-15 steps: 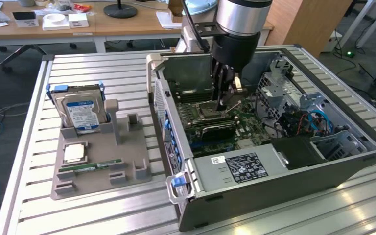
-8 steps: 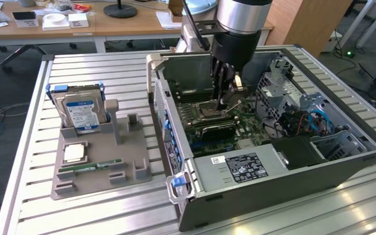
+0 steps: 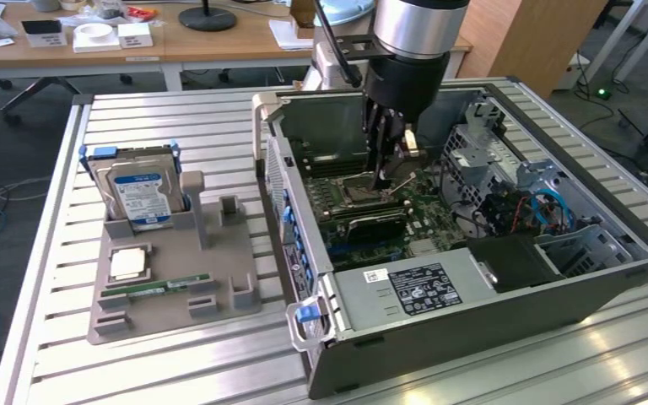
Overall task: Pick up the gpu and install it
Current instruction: 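Press down on the gpu until it lock into place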
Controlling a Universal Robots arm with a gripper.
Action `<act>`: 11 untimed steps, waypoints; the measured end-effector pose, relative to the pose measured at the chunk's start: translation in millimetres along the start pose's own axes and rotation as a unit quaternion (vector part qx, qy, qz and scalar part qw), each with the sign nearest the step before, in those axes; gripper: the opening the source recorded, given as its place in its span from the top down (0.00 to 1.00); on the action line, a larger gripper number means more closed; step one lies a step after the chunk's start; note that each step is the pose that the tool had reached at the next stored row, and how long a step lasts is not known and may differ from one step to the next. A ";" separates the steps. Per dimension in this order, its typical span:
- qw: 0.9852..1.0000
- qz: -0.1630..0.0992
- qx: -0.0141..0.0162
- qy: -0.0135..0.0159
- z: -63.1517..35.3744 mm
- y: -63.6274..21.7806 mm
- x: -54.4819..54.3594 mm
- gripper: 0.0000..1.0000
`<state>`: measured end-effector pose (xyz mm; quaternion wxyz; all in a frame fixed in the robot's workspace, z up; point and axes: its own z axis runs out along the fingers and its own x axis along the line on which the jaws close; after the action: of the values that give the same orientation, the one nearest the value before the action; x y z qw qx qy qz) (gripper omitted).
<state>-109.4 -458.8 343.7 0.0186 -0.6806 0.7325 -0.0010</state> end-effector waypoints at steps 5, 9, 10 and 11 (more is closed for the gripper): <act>1.000 0.000 0.000 0.000 0.0 0.0 0.0 0.68; 1.000 0.000 0.000 0.000 0.0 0.0 0.0 0.86; 1.000 0.000 0.000 0.000 0.0 0.0 0.0 0.89; 1.000 0.000 0.000 0.000 0.0 0.0 0.0 0.89</act>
<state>-109.4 -458.8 343.7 0.0186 -0.6806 0.7325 -0.0010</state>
